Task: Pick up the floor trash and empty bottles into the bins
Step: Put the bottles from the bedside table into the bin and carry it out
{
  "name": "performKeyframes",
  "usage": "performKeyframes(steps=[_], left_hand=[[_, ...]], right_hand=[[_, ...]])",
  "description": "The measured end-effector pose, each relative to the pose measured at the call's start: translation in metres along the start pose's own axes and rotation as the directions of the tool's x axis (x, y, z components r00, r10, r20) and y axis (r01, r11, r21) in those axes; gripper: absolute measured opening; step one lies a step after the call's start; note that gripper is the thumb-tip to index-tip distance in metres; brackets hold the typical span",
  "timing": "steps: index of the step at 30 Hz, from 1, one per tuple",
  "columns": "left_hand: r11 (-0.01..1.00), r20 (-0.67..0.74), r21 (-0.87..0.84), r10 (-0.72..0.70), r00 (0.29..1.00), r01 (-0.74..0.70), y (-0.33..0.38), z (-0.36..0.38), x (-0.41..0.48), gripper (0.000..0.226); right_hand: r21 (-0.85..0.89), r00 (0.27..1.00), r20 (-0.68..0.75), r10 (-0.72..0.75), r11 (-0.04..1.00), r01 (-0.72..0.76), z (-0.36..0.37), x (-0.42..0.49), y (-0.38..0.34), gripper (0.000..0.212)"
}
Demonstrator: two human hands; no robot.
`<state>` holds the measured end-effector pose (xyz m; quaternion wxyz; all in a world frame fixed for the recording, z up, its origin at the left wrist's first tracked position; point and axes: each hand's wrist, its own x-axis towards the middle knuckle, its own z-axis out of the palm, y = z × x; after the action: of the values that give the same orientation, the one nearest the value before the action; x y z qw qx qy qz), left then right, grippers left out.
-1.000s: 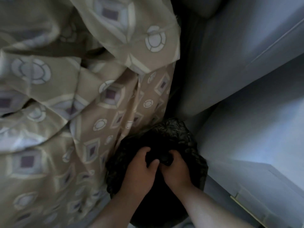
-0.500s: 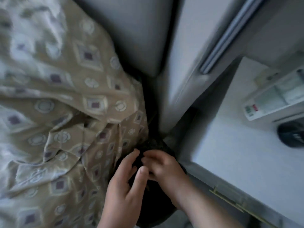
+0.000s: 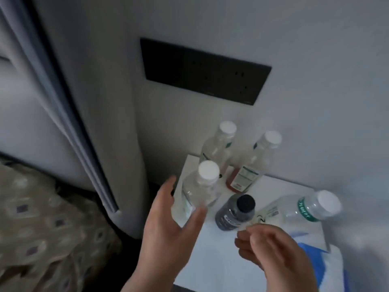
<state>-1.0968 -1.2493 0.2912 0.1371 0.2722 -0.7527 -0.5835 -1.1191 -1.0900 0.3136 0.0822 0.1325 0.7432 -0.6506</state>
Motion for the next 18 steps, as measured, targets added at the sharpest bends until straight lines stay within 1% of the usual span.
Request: performKeyframes(steps=[1,2,3,4,6,7,9,11,13,15,18], left_hand=[[0.999,0.003,0.033,0.017,1.0,-0.017,0.01,0.008,0.01,0.092],[0.998,0.018,0.061,0.027,0.999,-0.028,0.02,0.016,0.019,0.095],[0.996,0.043,0.086,0.032,0.999,-0.036,0.028,0.022,0.026,0.091],[0.993,0.07,0.109,0.039,0.997,-0.046,0.034,0.028,0.031,0.079],[0.988,0.091,0.143,0.041,0.995,-0.054,0.037,0.035,0.038,0.052],[0.987,0.083,0.152,0.036,0.996,-0.048,0.036,0.037,0.041,0.042],[0.988,0.07,0.154,0.021,0.997,-0.032,0.03,0.037,0.044,0.03],[0.987,0.067,0.16,0.01,0.998,-0.02,0.027,0.036,0.045,0.028],[0.986,0.077,0.163,0.017,0.997,-0.029,0.026,0.036,0.044,0.029],[0.987,0.089,0.159,0.018,0.996,-0.032,0.025,0.036,0.042,0.029],[0.991,0.1,0.132,0.008,0.995,-0.022,0.023,0.036,0.041,0.031]], right_hand=[[-0.026,0.996,-0.077,-0.044,0.999,0.042,-0.004,0.002,0.002,0.032],[-0.056,0.986,-0.135,-0.093,0.995,0.087,-0.007,0.004,0.005,0.033],[-0.074,0.976,-0.165,-0.141,0.989,0.13,-0.009,0.006,0.006,0.033],[-0.073,0.969,-0.176,-0.172,0.984,0.162,-0.008,0.009,0.007,0.031],[-0.056,0.972,-0.158,-0.173,0.984,0.167,-0.008,0.014,0.008,0.03],[-0.046,0.976,-0.14,-0.164,0.986,0.159,-0.007,0.018,0.009,0.029],[-0.082,0.987,-0.091,-0.13,0.989,0.123,-0.005,0.026,0.012,0.038],[-0.177,0.992,-0.053,-0.116,0.979,0.105,-0.001,0.034,0.013,0.046],[-0.247,0.994,0.004,-0.114,0.963,0.111,0.004,0.041,0.01,0.043],[-0.27,0.993,0.067,-0.1,0.956,0.115,0.008,0.049,0.012,0.038],[-0.29,0.992,0.084,-0.098,0.95,0.119,0.014,0.06,0.029,0.036]])
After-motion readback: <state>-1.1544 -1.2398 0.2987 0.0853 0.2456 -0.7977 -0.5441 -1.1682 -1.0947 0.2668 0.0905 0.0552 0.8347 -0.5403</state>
